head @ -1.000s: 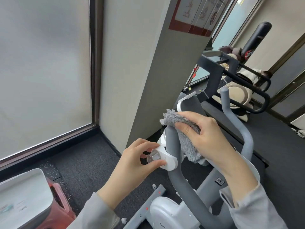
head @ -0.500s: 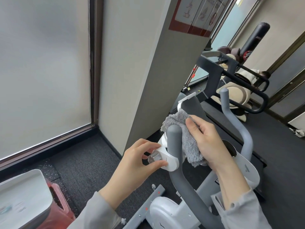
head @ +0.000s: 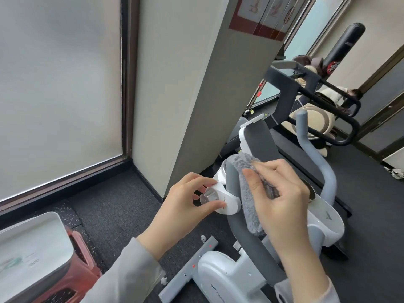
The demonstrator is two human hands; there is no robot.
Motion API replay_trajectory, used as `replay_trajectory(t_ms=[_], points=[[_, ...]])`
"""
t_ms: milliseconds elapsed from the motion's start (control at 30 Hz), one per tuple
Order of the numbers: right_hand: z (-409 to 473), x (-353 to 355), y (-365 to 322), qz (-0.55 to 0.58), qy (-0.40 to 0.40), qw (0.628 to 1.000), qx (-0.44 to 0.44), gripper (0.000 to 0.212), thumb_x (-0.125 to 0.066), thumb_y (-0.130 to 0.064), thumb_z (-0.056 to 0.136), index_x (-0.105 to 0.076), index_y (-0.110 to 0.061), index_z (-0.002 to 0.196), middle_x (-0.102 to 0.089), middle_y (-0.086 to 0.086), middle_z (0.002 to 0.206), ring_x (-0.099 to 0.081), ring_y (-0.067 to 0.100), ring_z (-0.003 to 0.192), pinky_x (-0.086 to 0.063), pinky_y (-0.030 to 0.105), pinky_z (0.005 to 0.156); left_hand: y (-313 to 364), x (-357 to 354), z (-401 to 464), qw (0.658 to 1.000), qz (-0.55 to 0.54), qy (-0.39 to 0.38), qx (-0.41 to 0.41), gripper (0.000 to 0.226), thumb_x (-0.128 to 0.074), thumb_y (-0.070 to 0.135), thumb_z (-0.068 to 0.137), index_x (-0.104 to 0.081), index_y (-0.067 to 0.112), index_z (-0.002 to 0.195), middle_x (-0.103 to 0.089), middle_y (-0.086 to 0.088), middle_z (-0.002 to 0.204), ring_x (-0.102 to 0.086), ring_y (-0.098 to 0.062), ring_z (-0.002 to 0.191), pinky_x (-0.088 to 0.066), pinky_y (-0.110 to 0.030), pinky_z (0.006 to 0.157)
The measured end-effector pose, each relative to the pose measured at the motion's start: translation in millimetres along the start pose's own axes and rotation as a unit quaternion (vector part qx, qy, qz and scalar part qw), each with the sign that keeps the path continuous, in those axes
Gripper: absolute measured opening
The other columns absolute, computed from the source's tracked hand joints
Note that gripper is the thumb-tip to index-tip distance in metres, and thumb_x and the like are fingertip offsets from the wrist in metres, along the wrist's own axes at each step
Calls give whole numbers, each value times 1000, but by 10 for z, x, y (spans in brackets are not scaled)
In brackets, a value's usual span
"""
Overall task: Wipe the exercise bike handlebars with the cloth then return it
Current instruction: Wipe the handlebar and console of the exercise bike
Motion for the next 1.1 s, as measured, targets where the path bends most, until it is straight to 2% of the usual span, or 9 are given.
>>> replay_trajectory(t_ms=[200, 300, 433, 533, 633, 700, 833, 1033, 1100], points=[[-383, -62, 50, -39, 43, 998, 7, 13, -66, -9, 82, -72, 2, 84, -56, 8, 71, -49, 11, 66, -42, 19, 61, -19, -1, -23, 1000, 13, -4, -3, 41, -74, 36, 74, -64, 25, 112, -59, 10, 105, -57, -2, 93, -52, -17, 80], [-438, -27, 44, -37, 53, 998, -1, 16, -66, -10, 82, -73, 3, 88, -58, 9, 73, -51, 11, 68, -44, 21, 62, -12, -1, -31, 1000, 12, -1, -5, 42, -74, 37, 74, -64, 23, 112, -58, 9, 105, -56, -2, 91, -52, -19, 80], [-180, -64, -173, -64, 56, 991, 106, 11, -68, -8, 85, -70, 0, 92, -61, 7, 87, -58, 11, 83, -50, 20, 76, -6, 1, -36, 1000, 13, -3, -6, 43, -74, 38, 74, -64, 22, 113, -58, 7, 105, -57, -5, 91, -51, -21, 81], [-9, -234, -250, -111, -13, 980, 167, 8, -69, -4, 83, -70, 0, 90, -63, 14, 91, -56, 13, 82, -50, 21, 72, -11, 1, -38, 1000, 4, -6, -5, 42, -74, 36, 74, -64, 21, 113, -59, 6, 106, -58, -6, 91, -51, -22, 81], [-44, -359, -213, -132, -79, 977, 146, 12, -72, -3, 80, -71, -2, 92, -64, 11, 93, -63, 19, 80, -56, 28, 70, -31, 27, -43, 1000, -2, -9, -3, 39, -73, 35, 74, -65, 21, 109, -59, 6, 104, -57, -4, 90, -51, -20, 80], [-143, -377, -184, -131, -89, 979, 126, 14, -73, -3, 79, -72, -2, 93, -64, 9, 93, -62, 14, 83, -53, 20, 75, -49, 46, -52, 1000, -6, -13, -3, 37, -72, 35, 73, -66, 19, 106, -60, 3, 102, -58, -4, 88, -51, -21, 78], [-294, -335, -165, -90, -36, 992, 79, 11, -72, -2, 79, -72, 0, 90, -65, 11, 88, -56, 10, 86, -45, 10, 81, -83, 66, -78, 1000, -2, -20, -2, 37, -75, 33, 74, -65, 21, 107, -60, 6, 102, -60, -6, 89, -52, -24, 79], [-392, -43, -67, -50, 79, 996, 12, 11, -70, -6, 84, -72, -1, 93, -64, 7, 92, -58, 8, 89, -47, 17, 85, -38, 83, -90, 1000, 10, -6, -26, 46, -73, 36, 75, -60, 24, 118, -58, 10, 109, -56, -3, 98, -50, -22, 87], [-316, 2, -10, -60, 87, 994, -2, 12, -67, -7, 86, -71, -1, 96, -62, 5, 96, -57, 9, 92, -48, 19, 87, 37, 50, -70, 999, 12, -7, -39, 50, -72, 37, 76, -56, 25, 122, -58, 8, 110, -54, -4, 102, -49, -26, 92]])
Point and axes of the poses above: each hand's wrist, its own z-axis towards the middle knuckle, its own x-axis out of the back of the hand, y = z × x, the point moved 3 cm from there along z, towards the middle knuckle
